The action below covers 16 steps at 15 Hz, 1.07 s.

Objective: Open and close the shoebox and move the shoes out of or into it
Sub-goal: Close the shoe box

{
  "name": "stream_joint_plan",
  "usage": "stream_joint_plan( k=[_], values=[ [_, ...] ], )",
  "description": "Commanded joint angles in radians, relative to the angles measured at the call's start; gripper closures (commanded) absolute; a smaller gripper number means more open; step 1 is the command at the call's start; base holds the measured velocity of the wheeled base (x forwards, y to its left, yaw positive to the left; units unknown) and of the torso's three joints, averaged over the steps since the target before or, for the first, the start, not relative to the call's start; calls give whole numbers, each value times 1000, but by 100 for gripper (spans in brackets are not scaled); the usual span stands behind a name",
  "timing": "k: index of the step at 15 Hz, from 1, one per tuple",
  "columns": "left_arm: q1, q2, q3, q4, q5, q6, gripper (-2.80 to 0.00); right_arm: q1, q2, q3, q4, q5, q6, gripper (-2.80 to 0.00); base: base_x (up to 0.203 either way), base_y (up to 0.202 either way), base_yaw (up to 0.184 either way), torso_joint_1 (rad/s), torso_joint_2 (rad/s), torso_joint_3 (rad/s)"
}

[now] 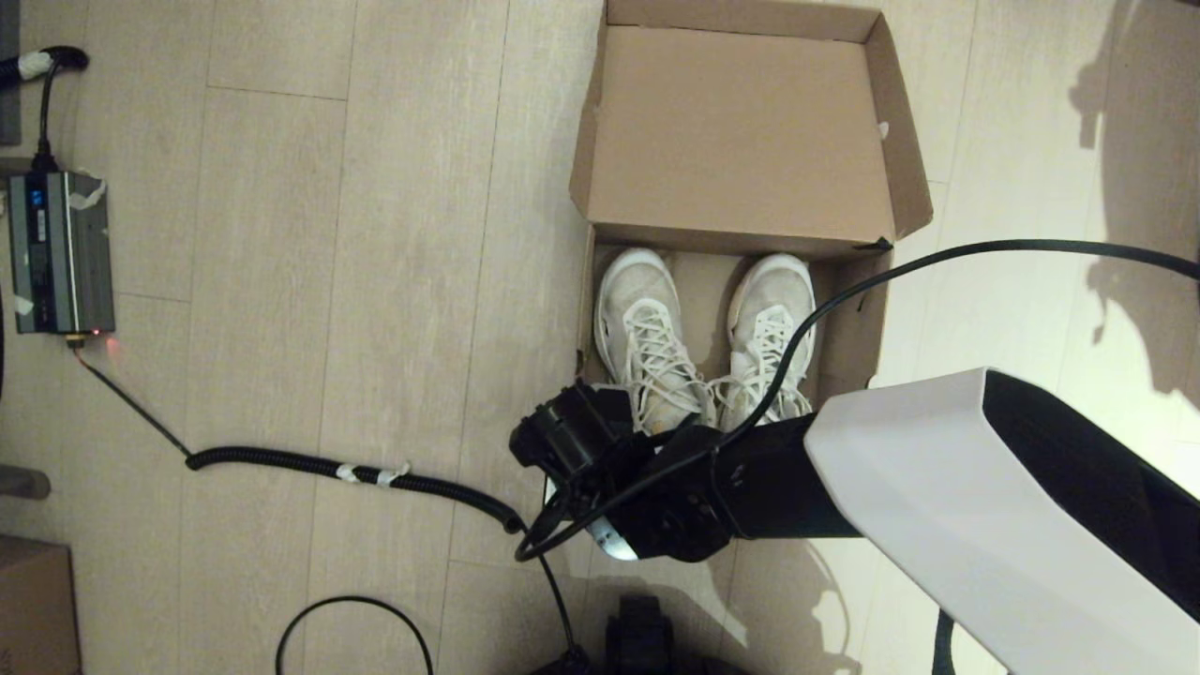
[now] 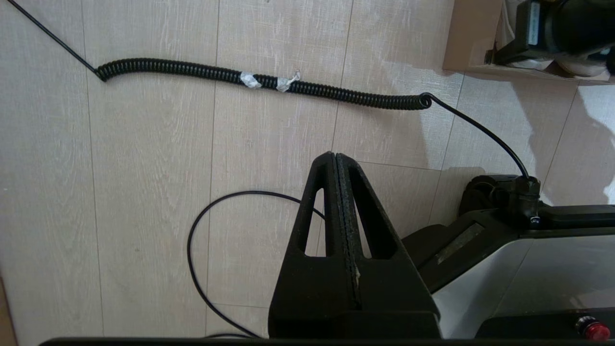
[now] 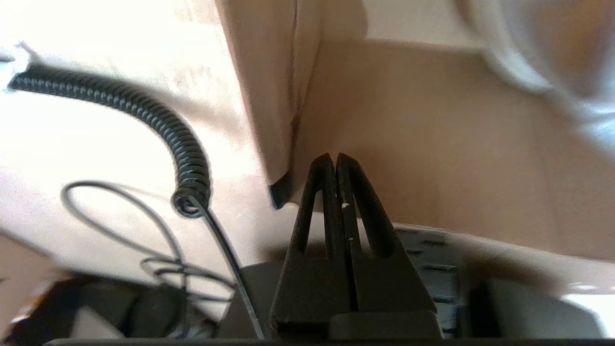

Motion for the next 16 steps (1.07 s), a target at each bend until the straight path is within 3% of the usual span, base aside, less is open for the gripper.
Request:
stream_joint_plan(
  k=[1,7,12,15,16],
  values=[
    [0,-3,0,0,0,0,0,-9,-33,0,1,-23,-19,0,0,0,0,0,0,0],
    [0,-3,0,0,0,0,0,-85,-395,166,97,-54,-126,0,0,0,0,0,0,0],
    [0,-2,0,0,0,0,0,-397,-551,139,84,-57,-351,0,0,0,0,0,0,0],
    [0,-2,0,0,0,0,0,-505,-619,135,55,-75,-495,0,0,0,0,0,0,0],
    [0,-2,0,0,0,0,0,-512,-621,130,60,-129,-508,0,0,0,0,0,0,0]
  ],
)
